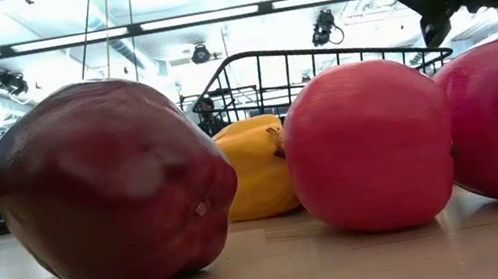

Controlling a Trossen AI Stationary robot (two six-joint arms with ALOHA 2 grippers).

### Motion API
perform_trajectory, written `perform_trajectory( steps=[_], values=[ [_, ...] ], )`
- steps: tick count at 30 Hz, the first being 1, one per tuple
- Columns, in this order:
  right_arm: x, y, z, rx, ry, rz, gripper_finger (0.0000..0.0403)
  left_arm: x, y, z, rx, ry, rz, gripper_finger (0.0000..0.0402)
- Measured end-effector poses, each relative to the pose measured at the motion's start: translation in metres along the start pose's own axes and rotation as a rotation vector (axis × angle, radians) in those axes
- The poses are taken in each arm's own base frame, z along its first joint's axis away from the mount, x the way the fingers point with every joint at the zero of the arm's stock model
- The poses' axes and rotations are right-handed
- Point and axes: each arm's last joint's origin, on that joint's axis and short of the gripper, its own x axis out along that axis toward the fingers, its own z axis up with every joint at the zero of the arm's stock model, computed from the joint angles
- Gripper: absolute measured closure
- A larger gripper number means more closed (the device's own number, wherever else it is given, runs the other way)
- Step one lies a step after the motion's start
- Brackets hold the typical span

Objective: Build produce basket
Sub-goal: Put the red apple into the black wire basket

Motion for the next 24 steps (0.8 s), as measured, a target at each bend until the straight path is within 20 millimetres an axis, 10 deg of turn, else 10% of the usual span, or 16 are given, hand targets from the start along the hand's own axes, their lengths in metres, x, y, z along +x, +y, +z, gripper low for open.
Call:
perform_trajectory(
  steps=[24],
  values=[
    [0.000,0.000,-0.001,0.002,0.005,-0.002,0.0172,-0.076,-0.033,-0.006,0.024,-0.017,-0.027,0.0012]
  ],
)
